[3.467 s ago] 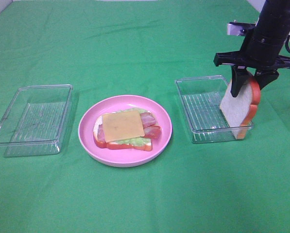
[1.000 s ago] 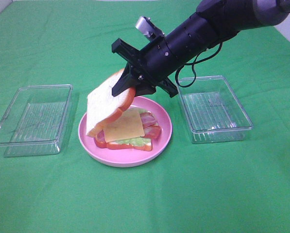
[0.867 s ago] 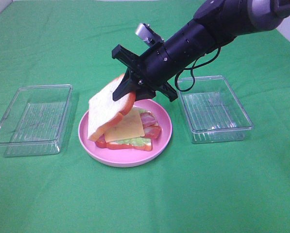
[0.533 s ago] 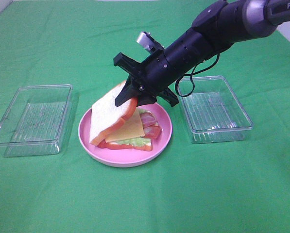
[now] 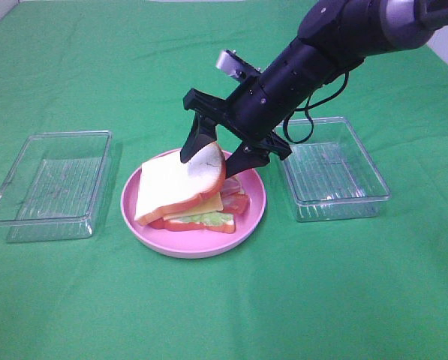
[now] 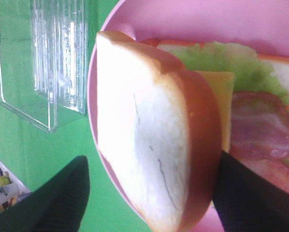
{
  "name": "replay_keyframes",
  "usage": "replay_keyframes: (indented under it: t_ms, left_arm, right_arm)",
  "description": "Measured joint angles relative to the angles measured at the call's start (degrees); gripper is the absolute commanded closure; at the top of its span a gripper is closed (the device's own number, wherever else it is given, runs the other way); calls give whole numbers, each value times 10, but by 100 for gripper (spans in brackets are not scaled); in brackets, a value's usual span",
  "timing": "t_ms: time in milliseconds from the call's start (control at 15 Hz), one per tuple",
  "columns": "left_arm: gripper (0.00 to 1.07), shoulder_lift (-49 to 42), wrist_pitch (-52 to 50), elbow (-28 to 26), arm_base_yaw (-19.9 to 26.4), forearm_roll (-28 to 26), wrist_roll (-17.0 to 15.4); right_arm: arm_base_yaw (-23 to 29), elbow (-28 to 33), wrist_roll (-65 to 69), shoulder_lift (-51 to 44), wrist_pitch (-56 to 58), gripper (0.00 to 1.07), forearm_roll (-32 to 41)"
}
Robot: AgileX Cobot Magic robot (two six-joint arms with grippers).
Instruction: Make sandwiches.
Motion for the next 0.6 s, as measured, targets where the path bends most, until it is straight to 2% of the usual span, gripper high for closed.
replay_keyframes:
  t_ms: [200, 267, 400, 467, 600]
  left_arm:
    - [18, 0, 0, 0, 0, 0, 0]
    - [18, 0, 0, 0, 0, 0, 0]
    - [18, 0, 0, 0, 0, 0, 0]
    - [18, 0, 0, 0, 0, 0, 0]
    - [18, 0, 0, 0, 0, 0, 0]
  right_arm:
    - [0, 0, 45, -18, 0, 38, -78]
    - [0, 0, 106, -54, 1, 38, -175]
    - [-1, 0, 175, -98, 7, 36, -280]
    - [-5, 0, 197, -118, 19, 36, -317]
    - [-26, 0, 208, -149, 34, 36, -340]
